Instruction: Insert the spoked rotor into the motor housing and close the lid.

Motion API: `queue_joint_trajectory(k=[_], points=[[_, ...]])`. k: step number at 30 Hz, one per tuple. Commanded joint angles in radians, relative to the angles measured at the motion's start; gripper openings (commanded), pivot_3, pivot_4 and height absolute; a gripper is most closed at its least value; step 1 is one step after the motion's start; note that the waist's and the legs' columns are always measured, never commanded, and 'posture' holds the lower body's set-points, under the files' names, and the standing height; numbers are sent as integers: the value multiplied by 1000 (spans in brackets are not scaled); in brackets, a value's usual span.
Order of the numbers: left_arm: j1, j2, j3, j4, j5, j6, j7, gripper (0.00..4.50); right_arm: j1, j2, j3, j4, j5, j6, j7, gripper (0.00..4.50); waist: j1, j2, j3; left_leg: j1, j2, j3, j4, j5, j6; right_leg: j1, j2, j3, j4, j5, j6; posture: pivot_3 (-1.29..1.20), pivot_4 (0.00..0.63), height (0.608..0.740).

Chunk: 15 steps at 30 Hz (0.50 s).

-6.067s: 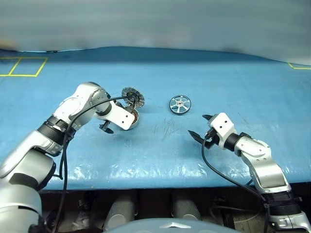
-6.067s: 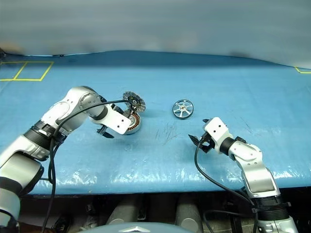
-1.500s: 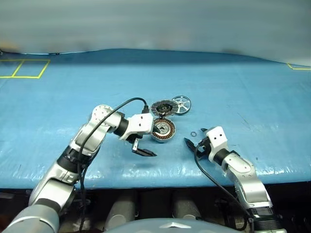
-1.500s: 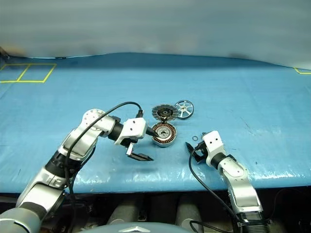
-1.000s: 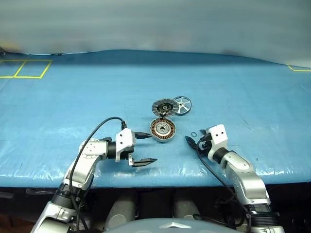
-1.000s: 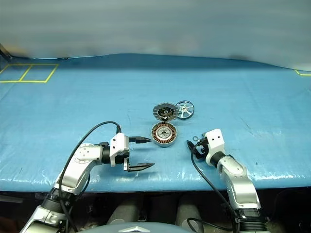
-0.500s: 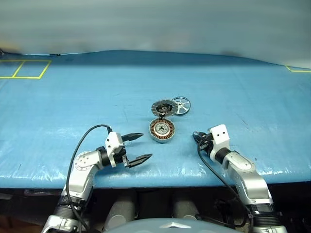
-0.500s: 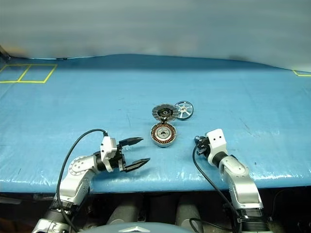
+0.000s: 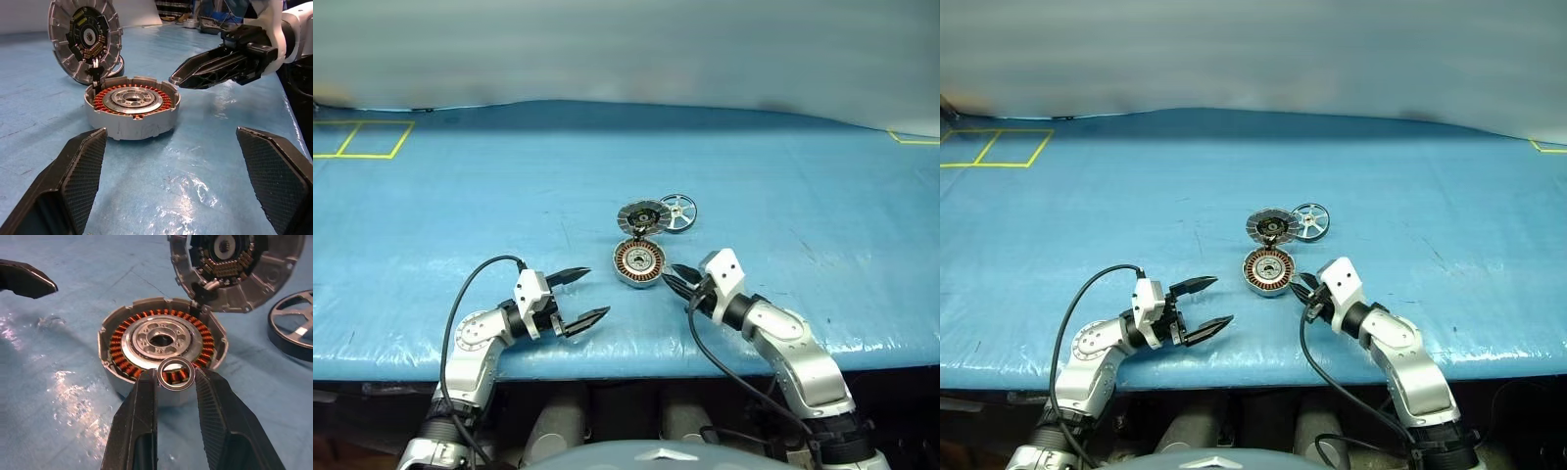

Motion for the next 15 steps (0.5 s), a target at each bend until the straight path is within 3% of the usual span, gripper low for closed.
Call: queue_joint_trajectory(k=[1, 15], points=[[-5, -11, -2, 2, 1, -30, 8, 4500, -47, 11, 22, 8, -14, -15, -3, 757, 0, 0, 0, 0, 0, 0, 0, 0, 0, 0, 0, 0, 0, 0, 0, 0, 150, 740], [8, -18, -9, 6, 17, -58, 32, 4500, -185, 96, 77, 195, -52, -64, -6, 757, -1, 0, 0, -1, 0, 0, -2, 0, -1, -2, 0, 0, -1, 0, 0, 0, 150, 740]])
